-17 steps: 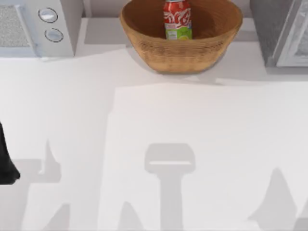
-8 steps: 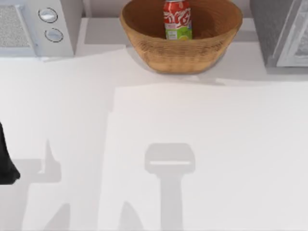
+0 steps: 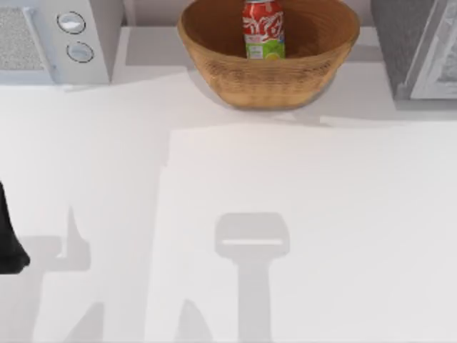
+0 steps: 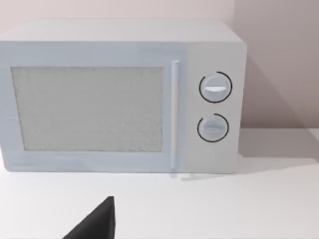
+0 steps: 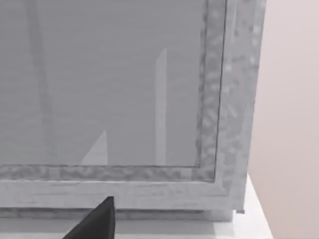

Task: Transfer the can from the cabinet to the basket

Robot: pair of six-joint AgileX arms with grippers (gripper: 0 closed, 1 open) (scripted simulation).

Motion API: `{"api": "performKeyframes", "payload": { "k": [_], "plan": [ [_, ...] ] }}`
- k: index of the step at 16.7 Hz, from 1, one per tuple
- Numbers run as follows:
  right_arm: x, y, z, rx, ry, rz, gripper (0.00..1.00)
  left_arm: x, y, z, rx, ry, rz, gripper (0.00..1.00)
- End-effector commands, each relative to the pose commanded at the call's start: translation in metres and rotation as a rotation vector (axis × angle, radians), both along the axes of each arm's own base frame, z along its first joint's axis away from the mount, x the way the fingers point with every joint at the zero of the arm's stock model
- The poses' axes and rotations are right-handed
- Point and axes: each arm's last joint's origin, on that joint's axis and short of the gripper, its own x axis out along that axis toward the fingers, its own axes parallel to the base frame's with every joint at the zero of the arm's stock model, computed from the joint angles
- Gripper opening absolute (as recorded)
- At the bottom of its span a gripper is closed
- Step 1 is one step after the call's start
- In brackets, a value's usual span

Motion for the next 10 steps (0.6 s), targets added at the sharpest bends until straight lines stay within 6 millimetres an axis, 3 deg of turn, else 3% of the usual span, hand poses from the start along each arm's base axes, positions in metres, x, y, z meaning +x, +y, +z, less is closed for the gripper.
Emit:
{"api": "performKeyframes", "payload": {
  "k": [5, 10],
  "plan": [
    [0.02, -0.038, 0.055, 0.01, 0.007, 0.006, 1.0, 0.0, 0.0, 0.0, 0.0, 0.0, 0.0, 1.0],
    [0.031, -0.061, 0.154, 0.033, 0.021, -0.003, 1.0, 0.0, 0.0, 0.0, 0.0, 0.0, 0.0, 1.0]
  ]
}}
